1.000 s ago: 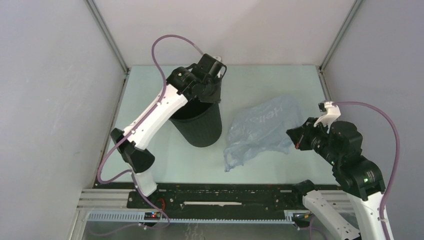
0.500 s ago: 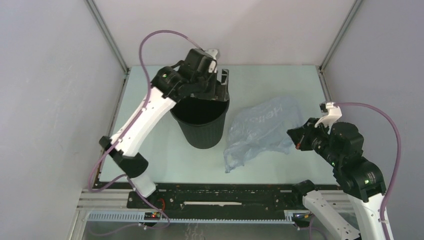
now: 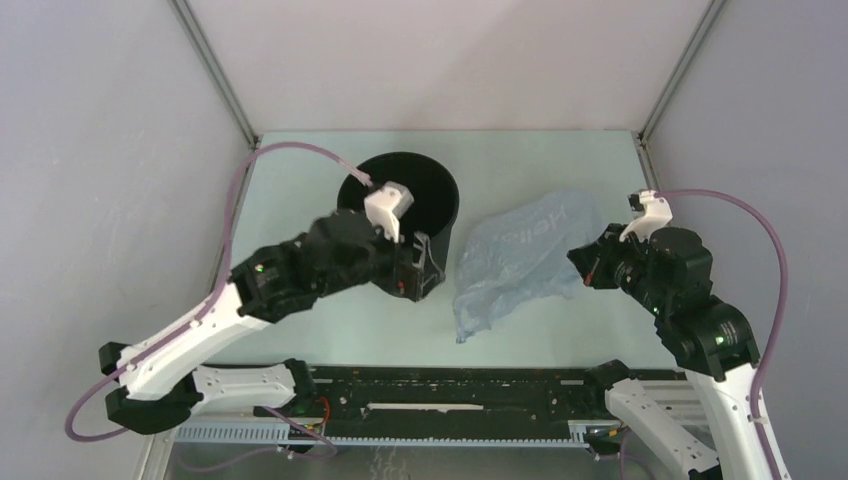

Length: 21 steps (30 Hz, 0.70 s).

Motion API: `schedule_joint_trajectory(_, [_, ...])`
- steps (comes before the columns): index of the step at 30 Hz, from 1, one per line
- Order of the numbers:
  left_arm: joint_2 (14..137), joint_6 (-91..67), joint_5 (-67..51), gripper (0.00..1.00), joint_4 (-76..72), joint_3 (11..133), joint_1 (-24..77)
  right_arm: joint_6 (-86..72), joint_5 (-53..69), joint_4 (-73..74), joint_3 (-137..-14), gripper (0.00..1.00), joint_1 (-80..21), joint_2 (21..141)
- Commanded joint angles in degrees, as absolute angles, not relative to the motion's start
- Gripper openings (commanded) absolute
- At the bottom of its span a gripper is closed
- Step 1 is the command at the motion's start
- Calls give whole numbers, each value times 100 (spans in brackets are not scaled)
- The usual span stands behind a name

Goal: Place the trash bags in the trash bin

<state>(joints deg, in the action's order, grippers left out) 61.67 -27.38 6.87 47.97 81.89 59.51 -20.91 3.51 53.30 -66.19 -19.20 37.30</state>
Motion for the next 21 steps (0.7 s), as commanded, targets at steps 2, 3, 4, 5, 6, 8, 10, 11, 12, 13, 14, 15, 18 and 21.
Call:
schedule_joint_trajectory(2, [6101,-3422,1548,98,3946,7067,6718,-2192,408,4852,-6815,0,-1890,3900])
schedule_joint_trajectory(3, [6126,-3515,1672,98,3858,6918,6867,-2235,455,4831,-6820,0,-1890,3912])
schedule_joint_trajectory(4, [6153,-3598,1655,98,3664,6725,6957,-2283,490,4824,-6816,0,-1890,3919])
schedule_joint_trajectory(5, [6205,-3689,1544,99,3409,6513,7021,-2339,518,4825,-6818,0,-1896,3934])
schedule_joint_trajectory(6, [6278,-3764,1478,99,3180,6338,7083,-2411,559,4825,-6817,0,-1890,3928])
schedule_joint_trajectory(8, [6453,-3923,1436,99,2744,5970,7161,-2559,675,4846,-6820,0,-1890,3920])
schedule_joint_trajectory(10, [6572,-4007,1402,97,2126,5583,7205,-2682,764,4923,-6817,0,-1890,3918])
schedule_joint_trajectory(11, [6645,-4022,1334,95,1795,5422,7207,-2727,786,4962,-6814,0,-1890,3914])
schedule_joint_trajectory(12, [6775,-4017,1223,94,1454,5305,7207,-2761,809,4981,-6798,0,-1890,3913])
schedule_joint_trajectory(13, [6927,-4021,1102,93,1236,5269,7214,-2776,827,4972,-6789,0,-1890,3918])
schedule_joint_trajectory(14, [7118,-4025,989,93,1165,5313,7231,-2771,847,4936,-6789,0,-1890,3937])
schedule_joint_trajectory(15, [7299,-3982,906,94,1166,5409,7291,-2757,866,4886,-6799,0,-1890,3950])
schedule_joint_trajectory(18, [7772,-3812,856,96,1206,5598,7505,-2764,824,4786,-6919,0,-1890,4005])
schedule_joint_trajectory(21, [7988,-3831,1096,95,1370,5530,7539,-2816,783,4681,-6943,0,-1884,4033])
